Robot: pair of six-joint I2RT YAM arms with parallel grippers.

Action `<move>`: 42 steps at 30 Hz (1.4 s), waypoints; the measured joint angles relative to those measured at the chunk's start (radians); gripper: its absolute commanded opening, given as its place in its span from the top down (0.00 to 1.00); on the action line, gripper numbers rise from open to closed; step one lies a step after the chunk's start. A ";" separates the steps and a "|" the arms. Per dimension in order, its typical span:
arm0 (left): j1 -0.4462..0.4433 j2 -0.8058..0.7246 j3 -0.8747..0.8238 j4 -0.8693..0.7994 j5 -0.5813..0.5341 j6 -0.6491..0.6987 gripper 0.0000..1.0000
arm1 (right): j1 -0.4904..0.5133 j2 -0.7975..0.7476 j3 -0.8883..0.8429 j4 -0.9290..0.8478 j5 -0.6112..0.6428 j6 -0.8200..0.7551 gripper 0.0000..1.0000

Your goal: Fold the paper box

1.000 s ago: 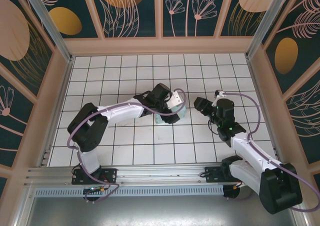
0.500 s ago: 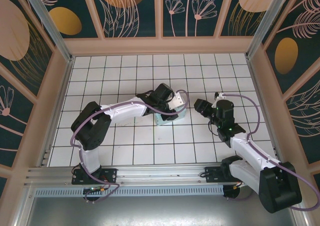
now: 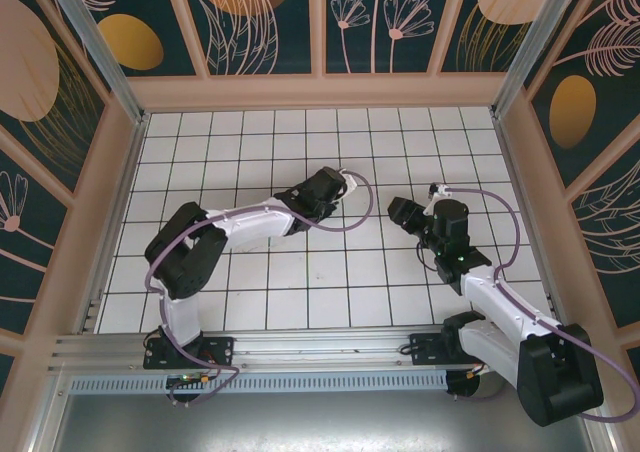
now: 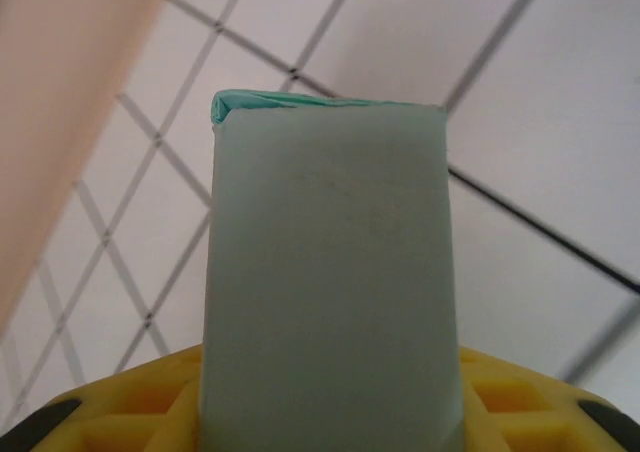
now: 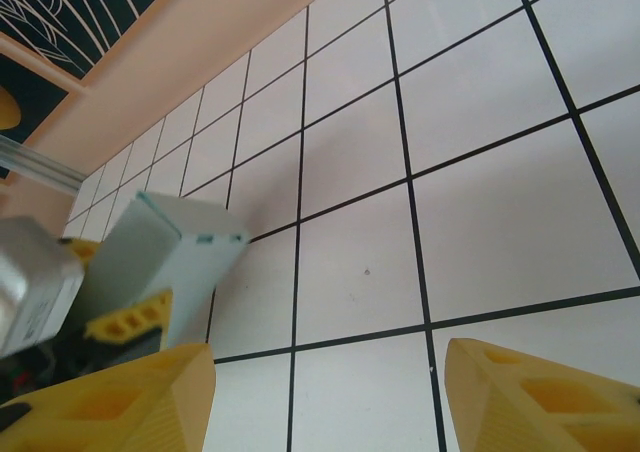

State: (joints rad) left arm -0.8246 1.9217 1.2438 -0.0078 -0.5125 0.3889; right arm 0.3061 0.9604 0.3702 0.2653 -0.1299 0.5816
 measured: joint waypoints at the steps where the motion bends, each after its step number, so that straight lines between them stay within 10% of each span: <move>1: 0.001 0.027 0.016 0.011 -0.042 0.003 0.62 | 0.000 0.000 0.000 0.000 -0.002 0.000 0.38; 6: 0.007 0.168 0.106 0.035 -0.181 0.004 0.60 | -0.004 0.000 0.000 0.000 -0.008 0.000 0.38; 14: 0.006 0.196 0.125 0.034 -0.185 -0.054 0.01 | -0.007 -0.018 -0.010 -0.003 -0.011 -0.005 0.37; 22: 0.066 -0.072 -0.019 0.077 0.084 -0.233 0.01 | -0.026 -0.021 0.002 -0.022 -0.002 -0.088 0.14; 29: 0.317 -0.430 -0.264 0.299 0.216 -0.384 0.01 | -0.094 0.018 0.076 -0.007 0.066 -0.248 0.07; 36: 0.613 -0.575 -0.552 0.429 0.269 -0.494 0.01 | -0.211 0.071 -0.001 0.250 0.190 -0.446 0.02; 42: 0.688 -0.620 -0.724 0.549 0.195 -0.490 0.01 | -0.310 0.195 -0.137 0.495 0.220 -0.519 0.01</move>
State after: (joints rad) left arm -0.1368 1.3022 0.5201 0.5407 -0.3180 -0.1009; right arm -0.0036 1.1549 0.2337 0.7601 0.0906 0.0628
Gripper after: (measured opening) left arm 0.987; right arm 0.990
